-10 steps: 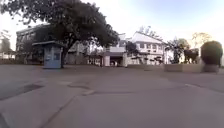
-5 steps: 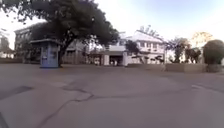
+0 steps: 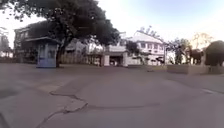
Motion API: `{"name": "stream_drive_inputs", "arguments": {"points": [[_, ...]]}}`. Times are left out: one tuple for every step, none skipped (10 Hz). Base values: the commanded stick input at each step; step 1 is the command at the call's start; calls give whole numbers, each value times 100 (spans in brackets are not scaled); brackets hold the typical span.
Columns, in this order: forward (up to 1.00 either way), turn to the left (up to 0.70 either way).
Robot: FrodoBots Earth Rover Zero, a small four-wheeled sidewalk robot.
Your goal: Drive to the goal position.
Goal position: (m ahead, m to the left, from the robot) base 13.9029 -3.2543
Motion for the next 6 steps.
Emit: {"name": "stream_drive_inputs", "arguments": {"points": [[85, 0], [85, 0], [85, 0], [85, 0], [85, 0], [85, 0]]}}
